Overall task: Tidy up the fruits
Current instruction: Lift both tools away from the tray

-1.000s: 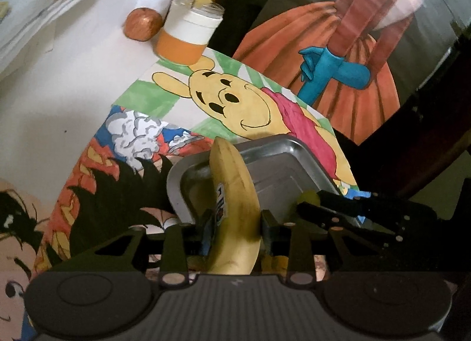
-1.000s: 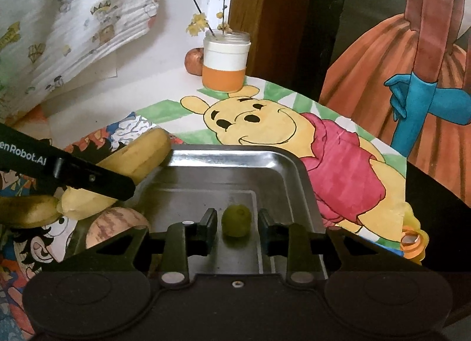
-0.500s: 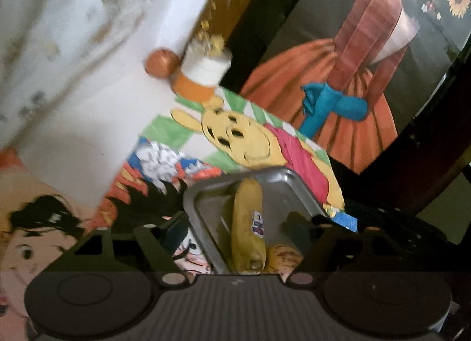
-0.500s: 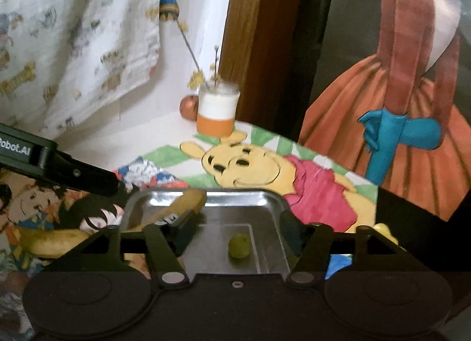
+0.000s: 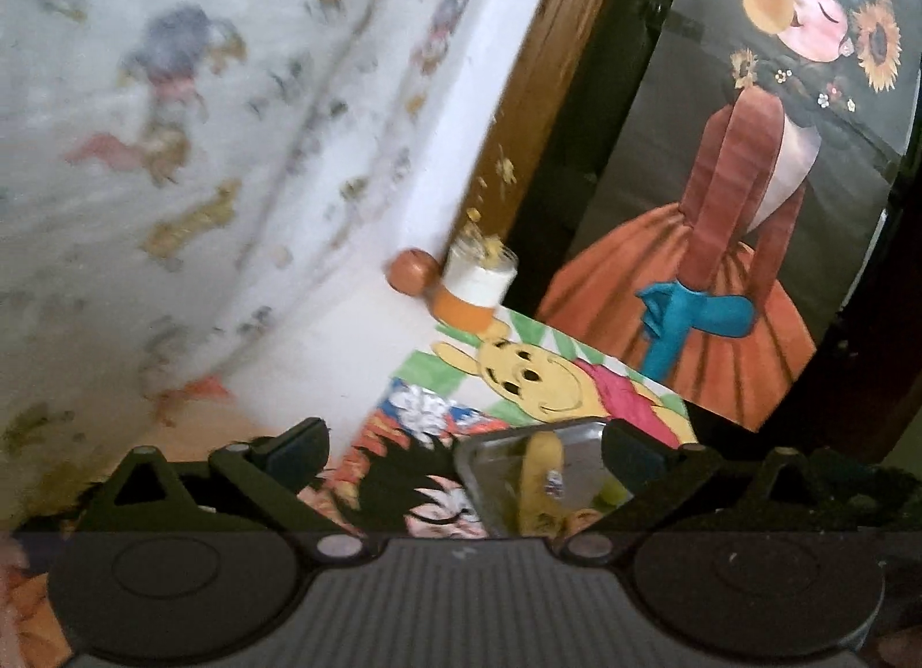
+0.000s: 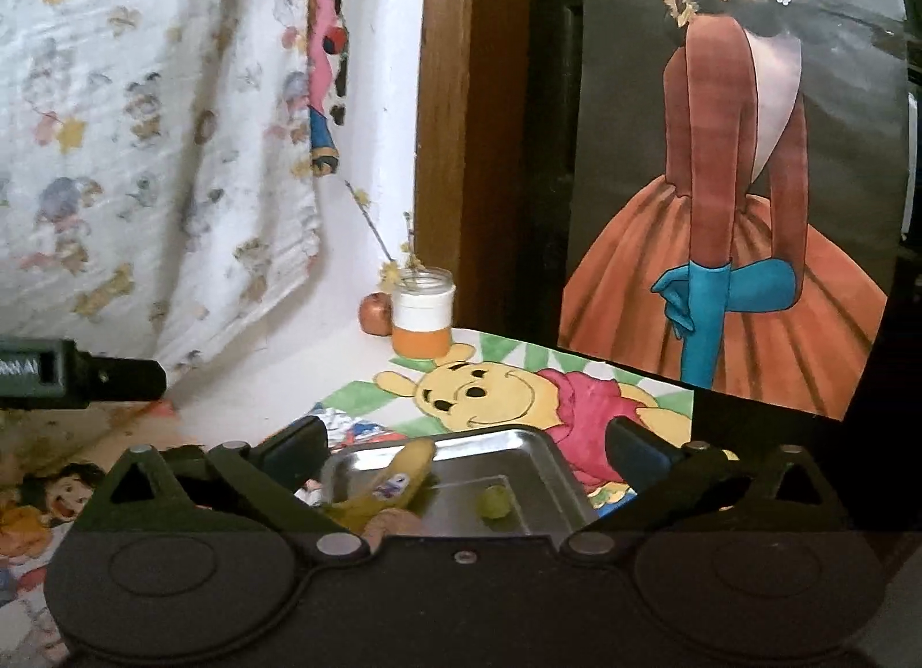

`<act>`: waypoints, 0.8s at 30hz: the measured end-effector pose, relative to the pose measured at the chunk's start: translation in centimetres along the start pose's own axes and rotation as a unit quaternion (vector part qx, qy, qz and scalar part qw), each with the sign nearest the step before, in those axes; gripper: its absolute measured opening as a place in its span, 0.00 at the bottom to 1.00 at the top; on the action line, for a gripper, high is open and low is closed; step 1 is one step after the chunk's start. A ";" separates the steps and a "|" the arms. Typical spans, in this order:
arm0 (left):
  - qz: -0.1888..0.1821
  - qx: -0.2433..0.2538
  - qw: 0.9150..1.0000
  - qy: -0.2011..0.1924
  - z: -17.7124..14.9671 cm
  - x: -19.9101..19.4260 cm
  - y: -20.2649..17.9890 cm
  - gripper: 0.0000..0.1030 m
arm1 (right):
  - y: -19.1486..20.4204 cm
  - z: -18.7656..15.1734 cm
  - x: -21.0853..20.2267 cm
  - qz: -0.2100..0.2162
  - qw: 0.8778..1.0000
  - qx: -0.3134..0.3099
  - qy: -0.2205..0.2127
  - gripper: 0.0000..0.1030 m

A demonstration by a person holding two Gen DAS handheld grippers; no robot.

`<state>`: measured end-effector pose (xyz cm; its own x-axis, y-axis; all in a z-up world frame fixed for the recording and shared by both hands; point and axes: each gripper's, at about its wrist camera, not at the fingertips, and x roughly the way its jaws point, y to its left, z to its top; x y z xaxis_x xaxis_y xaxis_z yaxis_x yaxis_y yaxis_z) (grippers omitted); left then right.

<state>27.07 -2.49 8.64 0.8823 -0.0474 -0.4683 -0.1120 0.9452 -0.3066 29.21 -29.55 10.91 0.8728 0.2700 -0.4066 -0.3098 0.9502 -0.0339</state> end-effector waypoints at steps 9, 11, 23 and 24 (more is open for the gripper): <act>0.032 0.031 0.998 -0.039 -2.8 -4.0 0.2 1.00 | 1.3 -1.7 -3.8 -0.032 0.999 0.020 -0.010 0.99; 0.040 0.042 0.998 -0.035 -3.4 -4.7 0.5 1.00 | 1.4 -2.2 -4.5 -0.033 0.999 0.031 -0.012 0.99; 0.091 0.070 0.992 0.043 -7.5 -6.4 3.5 1.00 | 3.9 -7.2 -5.3 -0.057 0.996 0.030 0.059 0.99; 0.098 0.073 0.991 0.052 -7.7 -6.4 3.7 1.00 | 4.0 -7.4 -5.5 -0.055 0.996 0.027 0.062 0.99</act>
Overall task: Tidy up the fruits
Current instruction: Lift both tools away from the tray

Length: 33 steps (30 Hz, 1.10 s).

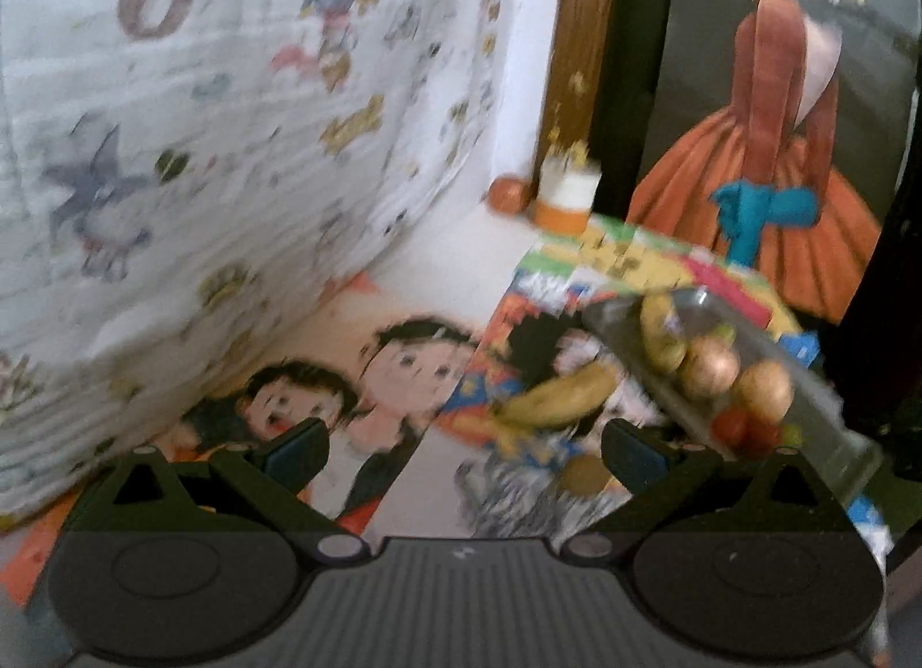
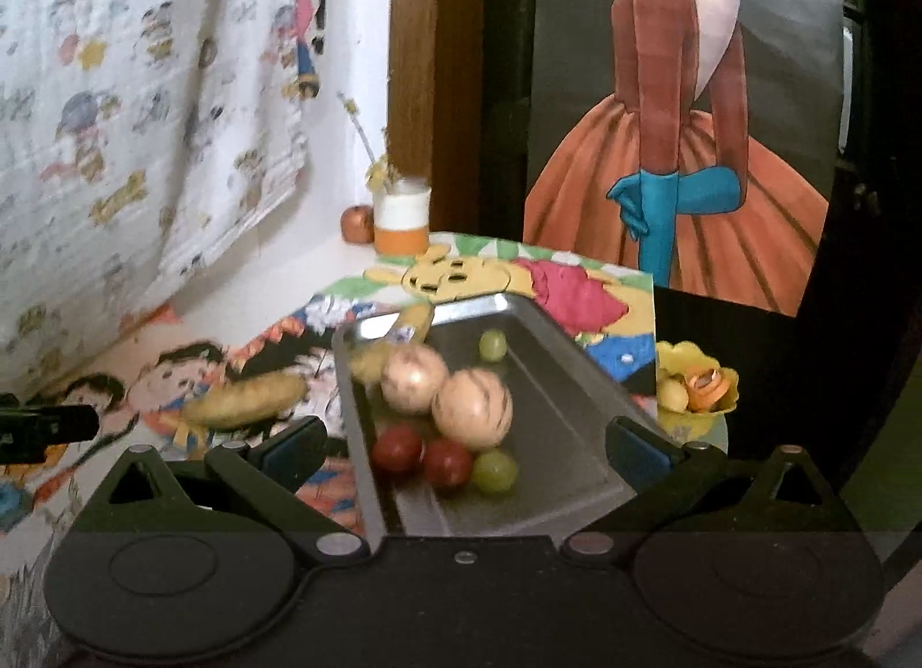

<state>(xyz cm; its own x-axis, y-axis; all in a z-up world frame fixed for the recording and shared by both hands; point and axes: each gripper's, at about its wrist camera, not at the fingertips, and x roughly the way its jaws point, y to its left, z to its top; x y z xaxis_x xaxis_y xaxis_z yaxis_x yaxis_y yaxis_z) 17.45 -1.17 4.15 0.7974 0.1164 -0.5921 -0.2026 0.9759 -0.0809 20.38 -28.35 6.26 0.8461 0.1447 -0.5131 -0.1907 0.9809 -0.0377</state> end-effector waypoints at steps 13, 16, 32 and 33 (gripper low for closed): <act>0.000 -0.006 0.999 0.051 -1.7 -1.3 2.5 1.00 | 2.8 -3.0 -2.5 0.014 0.996 -0.002 0.090 0.99; 0.007 -0.012 0.998 0.063 -1.9 -1.4 3.0 1.00 | 3.6 -3.4 -3.0 0.025 0.994 -0.009 0.104 0.99; 0.036 -0.042 0.993 0.103 -2.6 -0.8 5.2 1.00 | 7.1 -3.5 -3.2 0.072 0.988 -0.017 0.136 0.99; 0.037 -0.043 0.993 0.104 -2.6 -0.7 5.2 1.00 | 7.3 -3.4 -3.0 0.075 0.988 -0.018 0.137 0.99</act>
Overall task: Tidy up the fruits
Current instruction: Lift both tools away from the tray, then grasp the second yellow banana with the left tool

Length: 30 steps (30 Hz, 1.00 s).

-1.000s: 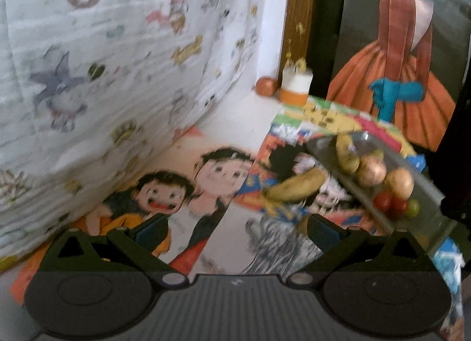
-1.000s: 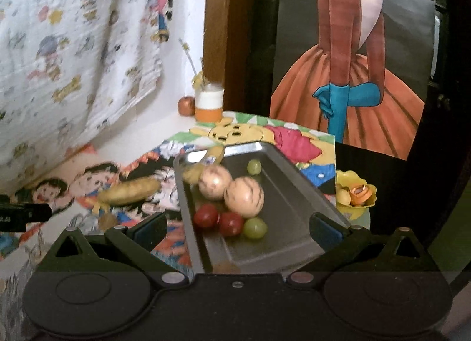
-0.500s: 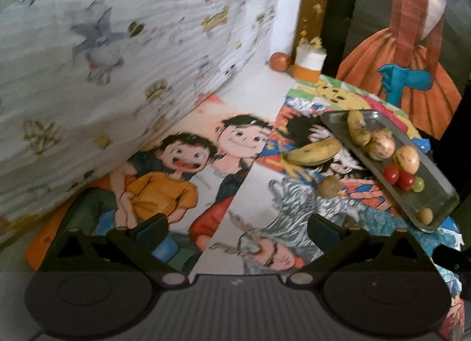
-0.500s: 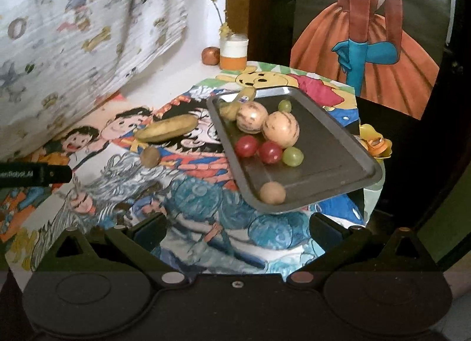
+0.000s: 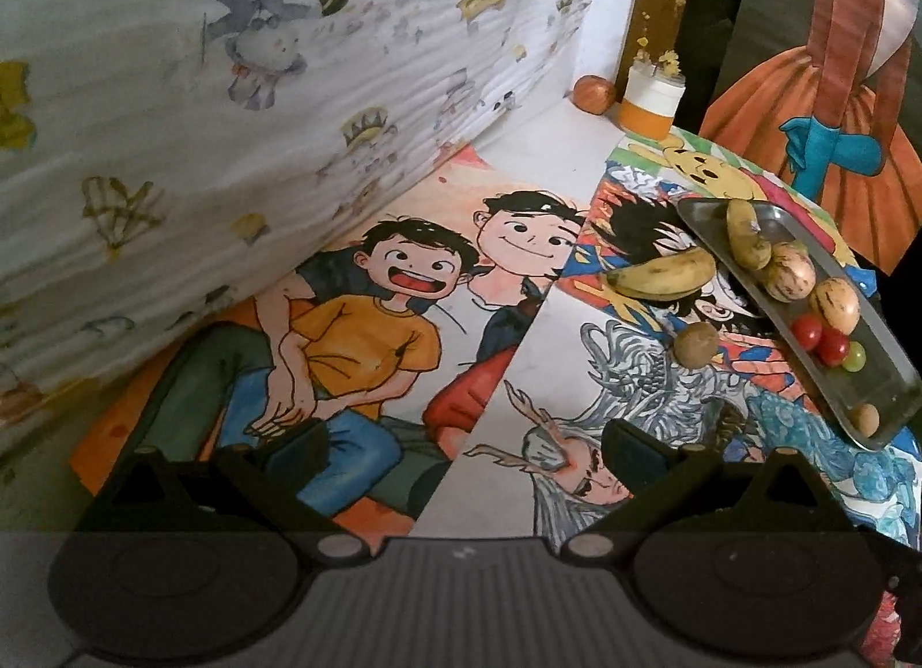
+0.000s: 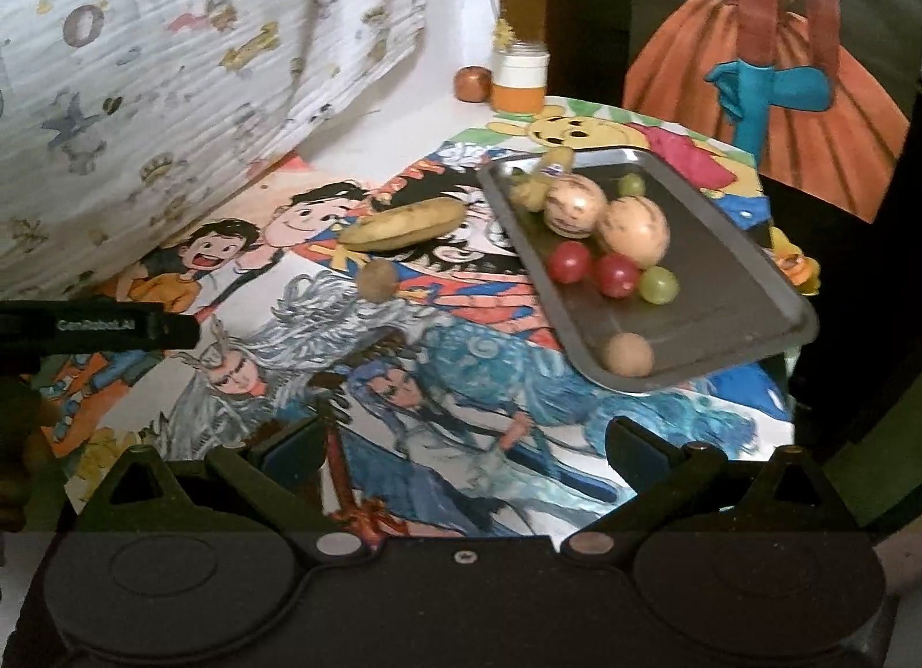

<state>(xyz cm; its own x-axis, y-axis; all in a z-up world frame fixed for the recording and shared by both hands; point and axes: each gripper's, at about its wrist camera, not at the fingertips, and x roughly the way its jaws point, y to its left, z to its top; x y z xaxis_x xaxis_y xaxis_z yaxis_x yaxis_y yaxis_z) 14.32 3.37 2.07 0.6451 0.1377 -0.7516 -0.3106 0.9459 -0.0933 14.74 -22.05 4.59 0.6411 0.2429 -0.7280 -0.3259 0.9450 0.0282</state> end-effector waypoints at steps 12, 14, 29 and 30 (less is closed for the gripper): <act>0.021 -0.008 1.000 0.013 0.6 1.2 0.6 1.00 | 1.2 1.5 2.3 0.014 0.999 -0.037 -0.001 0.99; 0.025 -0.009 1.000 0.014 0.8 1.4 0.7 1.00 | 1.3 1.9 2.7 0.013 0.999 -0.041 -0.004 0.99; 0.022 0.085 0.996 0.003 6.5 4.7 -1.6 1.00 | 0.5 2.7 5.3 0.036 0.994 -0.072 -0.075 0.99; 0.016 0.096 0.995 0.001 7.0 5.0 -1.9 1.00 | 0.5 2.7 5.5 0.044 0.993 -0.075 -0.077 0.99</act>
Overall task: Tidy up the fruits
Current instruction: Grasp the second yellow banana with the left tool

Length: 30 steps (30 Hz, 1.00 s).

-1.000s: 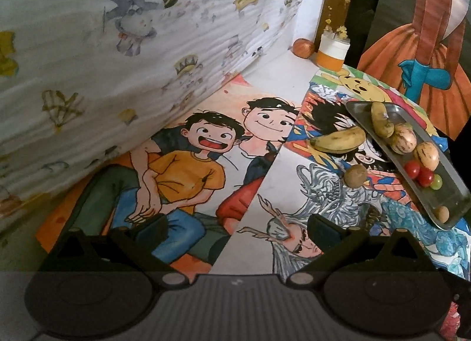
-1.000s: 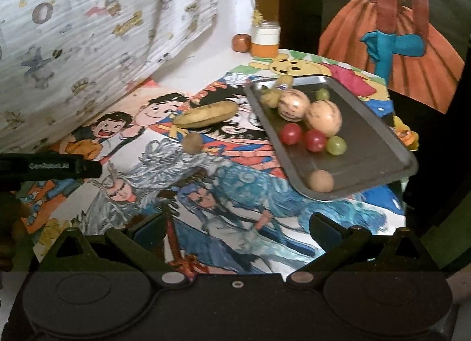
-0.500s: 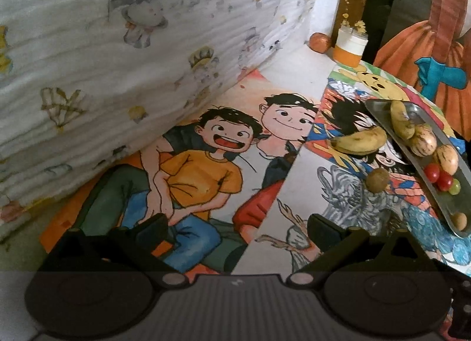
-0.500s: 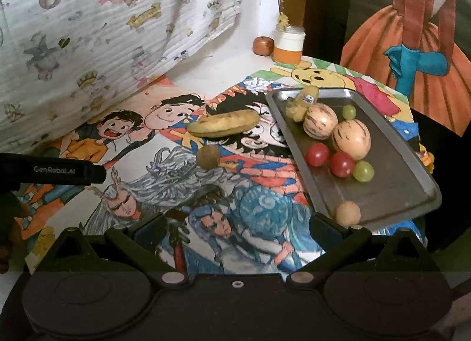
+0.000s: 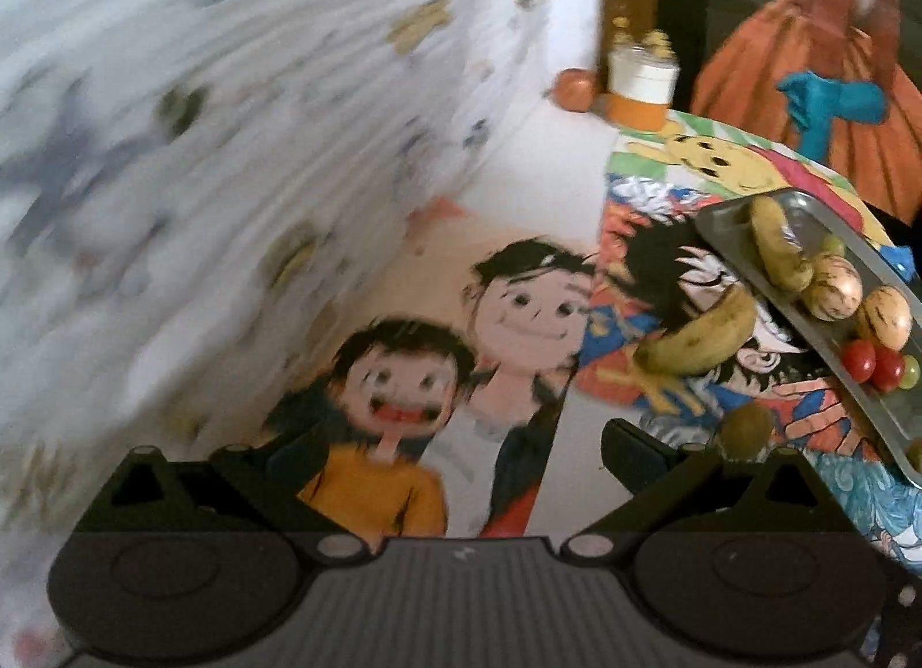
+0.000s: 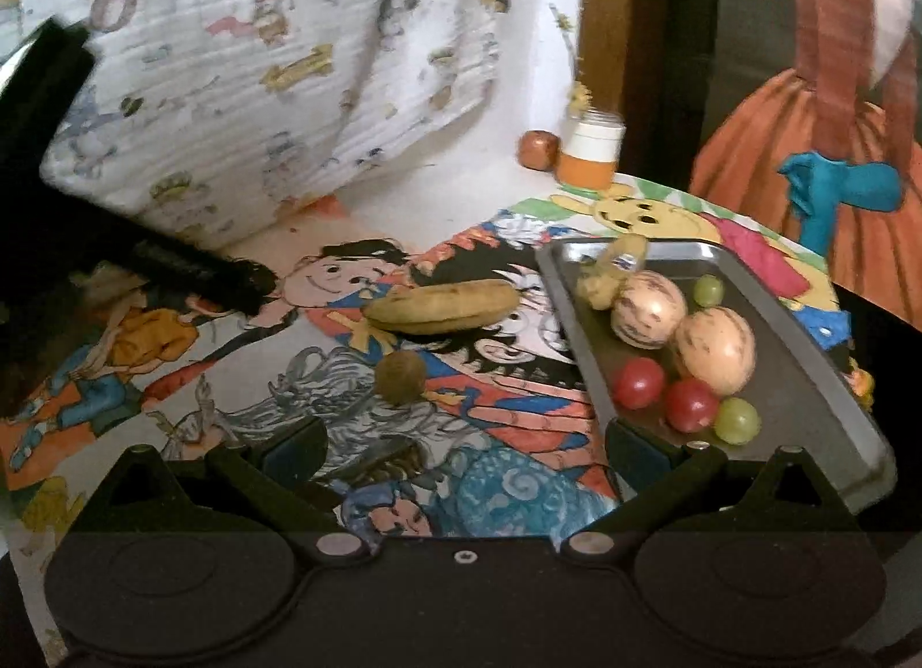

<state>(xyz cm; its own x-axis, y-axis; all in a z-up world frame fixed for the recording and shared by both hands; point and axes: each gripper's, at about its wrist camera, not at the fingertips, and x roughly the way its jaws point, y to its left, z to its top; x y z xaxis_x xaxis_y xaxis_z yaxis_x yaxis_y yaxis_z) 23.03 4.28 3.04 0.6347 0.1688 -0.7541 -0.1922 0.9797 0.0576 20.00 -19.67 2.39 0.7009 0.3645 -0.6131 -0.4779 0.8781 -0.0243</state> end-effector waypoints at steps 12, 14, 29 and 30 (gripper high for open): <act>-0.148 0.090 0.984 -0.049 4.0 4.0 -3.4 1.00 | 0.1 0.1 3.8 0.046 0.998 -0.013 0.037 0.90; -0.174 0.109 0.977 -0.048 4.5 4.8 -4.0 1.00 | 0.3 0.1 4.2 0.051 0.998 -0.010 0.038 0.87; -0.271 0.144 0.952 0.013 6.8 8.4 -7.3 0.85 | 0.9 0.4 5.5 0.045 0.998 0.019 0.039 0.66; -0.272 0.147 0.951 0.017 6.8 8.4 -7.5 0.82 | 0.9 0.5 5.6 0.043 0.998 0.019 0.038 0.65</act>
<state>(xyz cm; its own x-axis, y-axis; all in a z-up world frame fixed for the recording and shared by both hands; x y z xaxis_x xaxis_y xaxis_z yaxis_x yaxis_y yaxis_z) 34.93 -0.86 0.71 0.5543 -0.3706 -0.7452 0.3777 0.9099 -0.1715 23.74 -16.66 -0.72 0.6152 0.4149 -0.6704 -0.5130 0.8563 0.0592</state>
